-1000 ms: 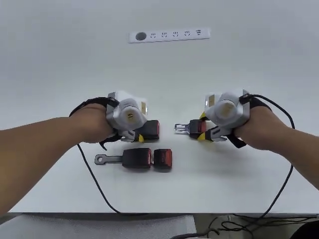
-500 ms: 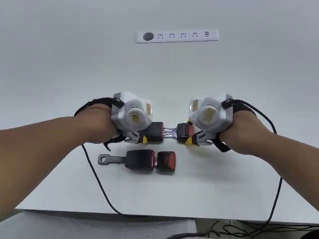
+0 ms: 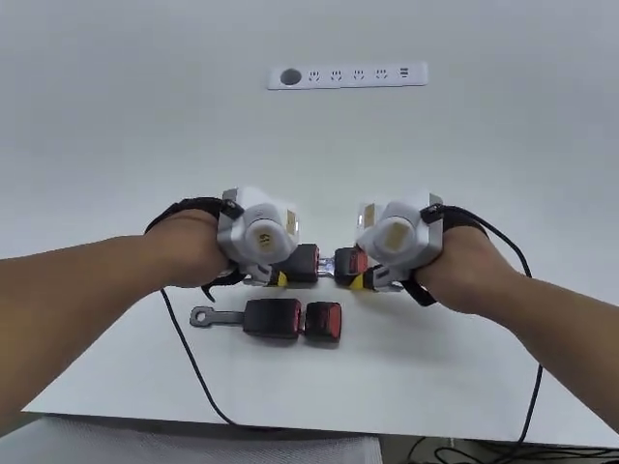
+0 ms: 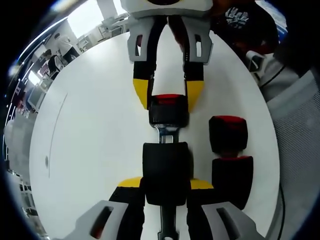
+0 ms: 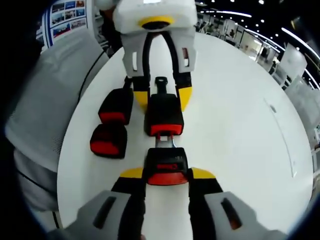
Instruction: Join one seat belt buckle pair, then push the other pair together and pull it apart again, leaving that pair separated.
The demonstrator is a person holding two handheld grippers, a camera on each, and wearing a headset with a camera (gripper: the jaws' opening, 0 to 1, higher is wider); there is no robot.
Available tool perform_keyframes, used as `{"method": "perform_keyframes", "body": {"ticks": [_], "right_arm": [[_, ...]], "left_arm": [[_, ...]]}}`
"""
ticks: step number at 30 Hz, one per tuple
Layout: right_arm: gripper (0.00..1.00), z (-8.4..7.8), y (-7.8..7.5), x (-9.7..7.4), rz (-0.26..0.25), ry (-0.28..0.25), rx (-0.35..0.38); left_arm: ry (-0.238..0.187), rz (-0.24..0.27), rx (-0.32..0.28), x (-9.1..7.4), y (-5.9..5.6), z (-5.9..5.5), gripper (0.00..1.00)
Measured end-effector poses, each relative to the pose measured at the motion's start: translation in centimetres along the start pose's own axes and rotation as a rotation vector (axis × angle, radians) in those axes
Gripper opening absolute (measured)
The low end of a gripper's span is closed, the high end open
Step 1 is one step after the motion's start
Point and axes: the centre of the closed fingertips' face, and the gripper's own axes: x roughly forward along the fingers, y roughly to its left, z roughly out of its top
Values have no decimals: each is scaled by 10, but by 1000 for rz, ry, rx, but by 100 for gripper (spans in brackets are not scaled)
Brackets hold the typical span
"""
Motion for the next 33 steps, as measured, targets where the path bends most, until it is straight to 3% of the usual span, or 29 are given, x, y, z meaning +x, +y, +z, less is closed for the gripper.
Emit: {"method": "perform_keyframes", "body": {"ticks": [11,18,33], "right_arm": [[29,6,0,4,5,22,-4],[29,15,-1,11,-7,29,3],[31,12,-1,13,2,31,23]], "left_arm": [[-31,7,-42,0,1,-2,31],[-8,-6,-19,1,1,0,31],[4,-9,-24,1,1,-1,32]]}}
